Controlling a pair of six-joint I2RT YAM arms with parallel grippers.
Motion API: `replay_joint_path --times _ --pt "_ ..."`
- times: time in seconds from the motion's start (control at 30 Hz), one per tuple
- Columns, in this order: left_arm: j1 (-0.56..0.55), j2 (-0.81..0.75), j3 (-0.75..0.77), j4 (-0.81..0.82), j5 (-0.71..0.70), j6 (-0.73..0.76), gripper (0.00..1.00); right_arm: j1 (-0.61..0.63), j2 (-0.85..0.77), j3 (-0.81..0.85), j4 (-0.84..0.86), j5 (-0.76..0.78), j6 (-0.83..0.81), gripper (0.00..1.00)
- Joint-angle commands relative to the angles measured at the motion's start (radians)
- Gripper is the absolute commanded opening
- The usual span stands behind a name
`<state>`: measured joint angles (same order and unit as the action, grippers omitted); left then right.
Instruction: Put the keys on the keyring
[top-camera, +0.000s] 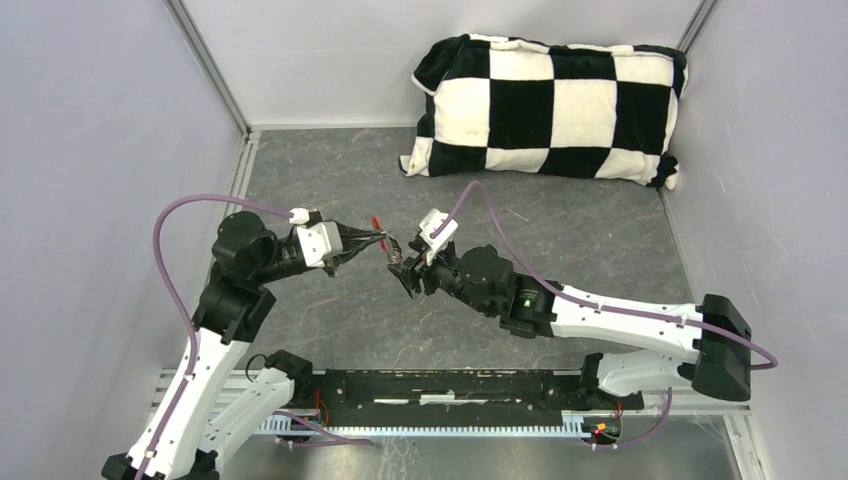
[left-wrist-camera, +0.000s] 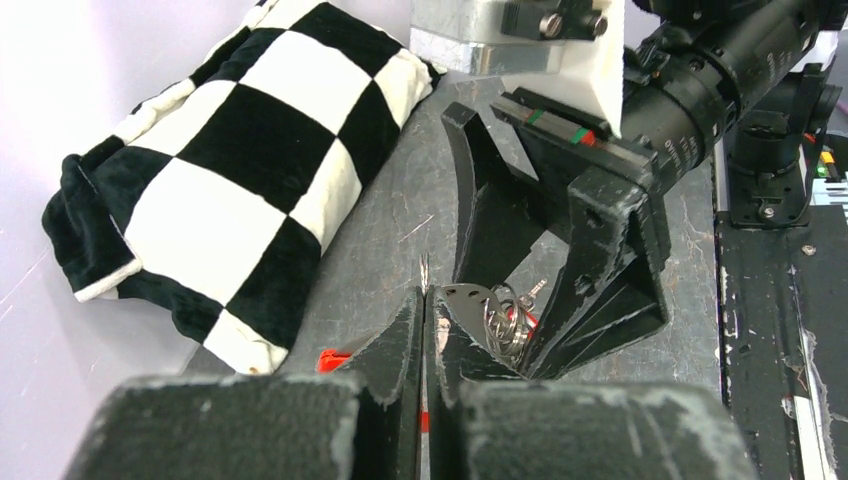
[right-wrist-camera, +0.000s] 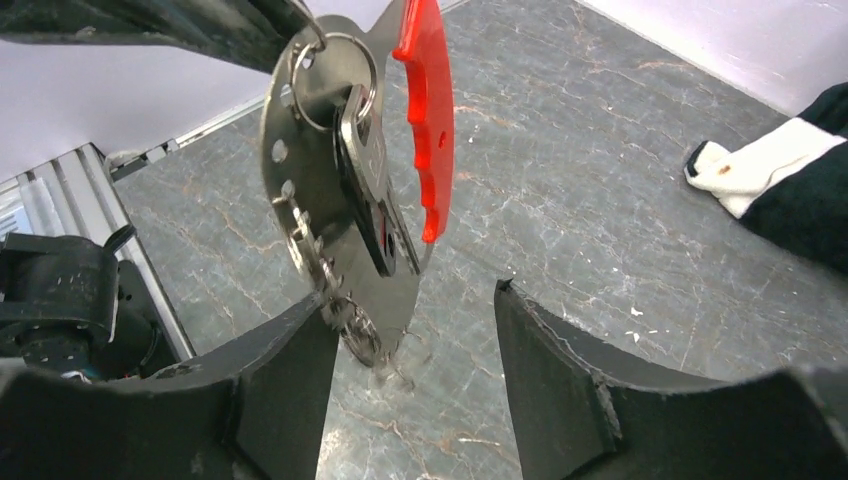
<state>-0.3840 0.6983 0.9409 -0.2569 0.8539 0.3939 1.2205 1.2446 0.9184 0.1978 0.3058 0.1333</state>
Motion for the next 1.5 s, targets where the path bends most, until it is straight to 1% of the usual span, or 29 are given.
replay_joint_path --times 0.0,0.1,0.17,0.2,0.27,0.3,0.33,0.37,0.4,0.43,0.47,0.53,0.57,0.6,0.7,0.8,0.83,0.9,0.97,1.0,1.1,1.17,1.27,1.37,1.47 --pt "-0.003 -0.007 -0.004 0.062 0.005 -0.056 0.02 0.005 0.051 0.040 0.077 0.023 0.004 0.63" --pt "-0.003 -0.005 -0.004 0.075 0.014 -0.070 0.02 0.005 0.068 0.042 0.090 0.004 0.021 0.61" --pt "-0.004 -0.005 -0.002 0.076 0.021 -0.072 0.02 0.005 0.071 0.035 0.108 -0.011 0.029 0.57" --pt "-0.004 -0.005 -0.002 0.076 0.021 -0.071 0.02 0.004 0.070 0.031 0.114 -0.018 0.031 0.51" --pt "-0.003 -0.005 -0.002 0.075 0.018 -0.071 0.02 0.004 0.066 0.030 0.123 -0.032 0.039 0.33" --pt "-0.003 -0.004 -0.002 0.076 0.015 -0.070 0.02 0.000 0.062 0.028 0.126 -0.033 0.049 0.21" --pt "-0.003 -0.002 -0.003 0.075 0.009 -0.070 0.04 -0.003 0.057 0.027 0.127 -0.035 0.066 0.13" --pt "-0.003 0.002 -0.002 0.071 0.000 -0.071 0.16 -0.007 0.051 0.024 0.130 -0.040 0.086 0.05" --pt "-0.003 0.006 0.000 0.061 -0.007 -0.071 0.38 -0.013 0.044 0.021 0.137 -0.047 0.106 0.00" --pt "-0.003 0.012 0.004 0.046 -0.014 -0.065 0.52 -0.023 0.034 0.014 0.145 -0.061 0.129 0.00" --pt "-0.003 0.017 0.011 0.025 -0.015 -0.050 0.60 -0.032 0.023 0.006 0.157 -0.081 0.150 0.00" --pt "-0.003 0.017 0.021 -0.020 -0.014 -0.007 0.73 -0.066 -0.002 -0.014 0.176 -0.123 0.212 0.00" --pt "-0.004 0.009 0.022 -0.033 -0.010 0.014 0.78 -0.086 -0.013 -0.029 0.191 -0.154 0.253 0.00" --pt "-0.003 0.000 0.020 -0.047 -0.004 0.041 0.80 -0.112 -0.032 -0.051 0.207 -0.180 0.299 0.00" --pt "-0.004 -0.036 0.009 -0.096 0.024 0.168 0.82 -0.190 -0.082 -0.118 0.288 -0.287 0.415 0.00" --pt "-0.003 -0.075 -0.015 -0.218 0.080 0.366 0.82 -0.254 -0.117 -0.167 0.362 -0.368 0.526 0.00" --pt "-0.003 -0.088 -0.030 -0.237 0.087 0.403 0.82 -0.269 -0.126 -0.176 0.382 -0.384 0.555 0.00" --pt "-0.003 -0.104 -0.060 -0.244 0.086 0.429 0.80 -0.283 -0.134 -0.186 0.422 -0.409 0.593 0.00" --pt "-0.003 -0.099 -0.072 -0.246 0.091 0.394 0.77 -0.284 -0.138 -0.199 0.477 -0.421 0.617 0.00" --pt "-0.003 -0.089 -0.073 -0.241 0.103 0.347 0.76 -0.285 -0.138 -0.205 0.511 -0.426 0.630 0.00" --pt "-0.004 -0.059 -0.095 -0.173 0.134 0.139 0.70 -0.286 -0.133 -0.227 0.609 -0.434 0.668 0.00" --pt "-0.004 -0.061 -0.128 -0.113 0.136 0.041 0.69 -0.287 -0.126 -0.231 0.643 -0.440 0.687 0.00" --pt "-0.003 -0.102 -0.187 0.001 0.078 -0.025 0.69 -0.286 -0.113 -0.227 0.662 -0.446 0.711 0.00" --pt "-0.003 -0.116 -0.213 0.045 0.036 -0.032 0.70 -0.287 -0.098 -0.231 0.690 -0.455 0.734 0.00" --pt "-0.004 -0.105 -0.229 0.090 0.023 -0.081 0.70 -0.286 -0.076 -0.228 0.705 -0.468 0.749 0.00"
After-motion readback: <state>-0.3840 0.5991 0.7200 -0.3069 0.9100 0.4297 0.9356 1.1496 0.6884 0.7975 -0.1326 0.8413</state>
